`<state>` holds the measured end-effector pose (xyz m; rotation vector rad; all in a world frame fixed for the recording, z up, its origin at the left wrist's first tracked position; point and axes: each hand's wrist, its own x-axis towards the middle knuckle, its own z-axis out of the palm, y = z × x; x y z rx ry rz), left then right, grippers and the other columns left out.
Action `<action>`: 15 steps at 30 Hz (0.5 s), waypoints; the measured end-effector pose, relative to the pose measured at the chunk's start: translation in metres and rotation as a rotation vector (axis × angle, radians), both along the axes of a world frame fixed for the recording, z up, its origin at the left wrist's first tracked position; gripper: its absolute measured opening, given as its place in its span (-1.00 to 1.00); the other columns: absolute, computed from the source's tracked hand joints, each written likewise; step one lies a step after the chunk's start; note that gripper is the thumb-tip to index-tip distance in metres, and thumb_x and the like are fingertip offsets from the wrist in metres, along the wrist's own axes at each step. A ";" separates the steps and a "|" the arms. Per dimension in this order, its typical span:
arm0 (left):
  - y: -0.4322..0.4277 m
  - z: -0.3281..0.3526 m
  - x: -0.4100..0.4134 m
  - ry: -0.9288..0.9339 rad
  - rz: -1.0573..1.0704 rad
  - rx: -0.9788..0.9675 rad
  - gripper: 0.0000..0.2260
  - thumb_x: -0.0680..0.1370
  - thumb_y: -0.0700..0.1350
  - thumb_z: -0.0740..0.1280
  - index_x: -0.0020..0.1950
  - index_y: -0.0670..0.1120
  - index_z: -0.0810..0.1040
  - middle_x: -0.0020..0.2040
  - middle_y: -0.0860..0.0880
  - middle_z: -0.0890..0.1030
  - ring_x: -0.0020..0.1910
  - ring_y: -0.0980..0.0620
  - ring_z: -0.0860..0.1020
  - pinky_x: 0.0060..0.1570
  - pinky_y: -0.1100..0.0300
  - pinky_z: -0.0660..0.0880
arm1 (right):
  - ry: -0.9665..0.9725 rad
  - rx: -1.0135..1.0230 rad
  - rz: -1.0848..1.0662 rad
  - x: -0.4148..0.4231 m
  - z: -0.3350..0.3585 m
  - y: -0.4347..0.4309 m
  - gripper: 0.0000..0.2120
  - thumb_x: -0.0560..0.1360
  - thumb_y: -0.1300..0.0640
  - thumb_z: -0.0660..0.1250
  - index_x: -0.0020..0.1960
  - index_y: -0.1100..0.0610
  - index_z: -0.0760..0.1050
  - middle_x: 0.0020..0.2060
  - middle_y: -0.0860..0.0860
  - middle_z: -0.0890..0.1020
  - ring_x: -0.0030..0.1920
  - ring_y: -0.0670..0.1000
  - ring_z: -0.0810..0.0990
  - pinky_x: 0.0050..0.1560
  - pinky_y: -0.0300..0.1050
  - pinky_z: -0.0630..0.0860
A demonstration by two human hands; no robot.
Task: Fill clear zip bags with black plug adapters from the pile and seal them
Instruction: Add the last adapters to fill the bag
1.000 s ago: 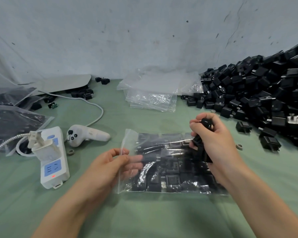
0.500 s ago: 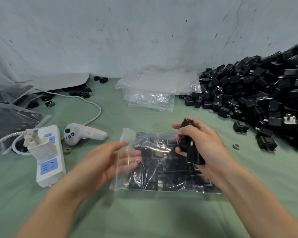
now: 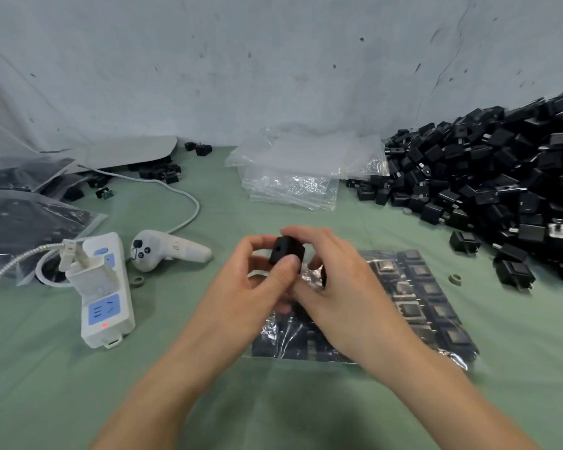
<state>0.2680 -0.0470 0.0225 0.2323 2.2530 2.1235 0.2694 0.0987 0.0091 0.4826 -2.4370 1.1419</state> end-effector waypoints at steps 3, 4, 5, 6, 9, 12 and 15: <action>-0.027 0.001 -0.010 0.017 0.160 0.080 -0.84 0.59 -0.17 0.33 0.09 0.06 0.62 -0.05 -0.07 0.68 -0.20 0.03 0.69 -0.22 0.23 0.61 | -0.030 -0.080 0.074 -0.001 0.004 0.005 -0.44 0.55 0.03 0.39 0.45 -0.30 0.28 0.19 -0.35 0.45 0.02 -0.23 0.49 0.02 -0.48 0.38; -0.044 0.000 -0.014 0.026 0.216 0.040 -0.80 0.58 -0.20 0.34 0.09 0.09 0.63 -0.04 -0.06 0.69 -0.16 0.03 0.69 -0.18 0.25 0.61 | -0.066 -0.193 0.076 -0.003 0.006 0.011 -0.49 0.56 0.04 0.38 0.42 -0.30 0.32 0.16 -0.33 0.48 -0.07 -0.22 0.53 -0.08 -0.43 0.45; -0.060 -0.002 -0.015 0.020 0.269 -0.024 -0.76 0.57 -0.21 0.36 0.10 0.12 0.63 -0.01 -0.06 0.69 -0.12 0.03 0.70 -0.13 0.24 0.61 | -0.119 -0.350 0.053 -0.005 0.010 0.018 -0.56 0.58 0.08 0.36 0.38 -0.27 0.40 0.11 -0.30 0.53 -0.18 -0.21 0.55 -0.19 -0.38 0.49; -0.073 -0.005 -0.015 0.002 0.302 -0.098 -0.72 0.55 -0.22 0.39 0.10 0.16 0.64 0.01 -0.07 0.70 -0.11 0.04 0.69 -0.07 0.23 0.60 | -0.190 -0.538 0.017 -0.008 0.013 0.026 -0.62 0.58 0.12 0.36 0.31 -0.24 0.49 0.07 -0.26 0.59 -0.24 -0.19 0.55 -0.27 -0.33 0.51; -0.085 -0.017 -0.009 -0.064 0.270 -0.282 -0.61 0.52 -0.27 0.42 0.01 0.28 0.64 -0.05 0.01 0.73 -0.20 0.19 0.64 -0.04 0.22 0.54 | -0.448 -1.085 -0.026 -0.013 0.019 0.045 -0.76 0.55 0.20 0.38 0.11 -0.08 0.67 0.01 0.00 0.68 -0.20 -0.05 0.59 -0.23 -0.12 0.58; -0.073 -0.030 -0.006 -0.136 0.152 -0.282 -0.61 0.53 -0.31 0.37 0.06 0.22 0.65 -0.07 0.07 0.73 -0.18 0.20 0.64 -0.11 0.29 0.52 | -0.547 -1.259 -0.026 -0.015 0.018 0.052 -0.78 0.54 0.22 0.36 0.14 0.05 0.66 0.05 0.09 0.67 -0.22 -0.01 0.60 -0.23 -0.04 0.59; -0.059 -0.032 -0.009 -0.274 0.091 0.060 -0.75 0.60 -0.30 0.26 0.16 -0.06 0.64 0.01 -0.13 0.72 -0.09 0.01 0.68 -0.08 0.22 0.62 | -0.572 -1.324 -0.042 -0.017 0.015 0.052 -0.78 0.54 0.23 0.35 0.16 0.11 0.63 0.04 0.11 0.64 -0.26 0.00 0.58 -0.27 -0.06 0.56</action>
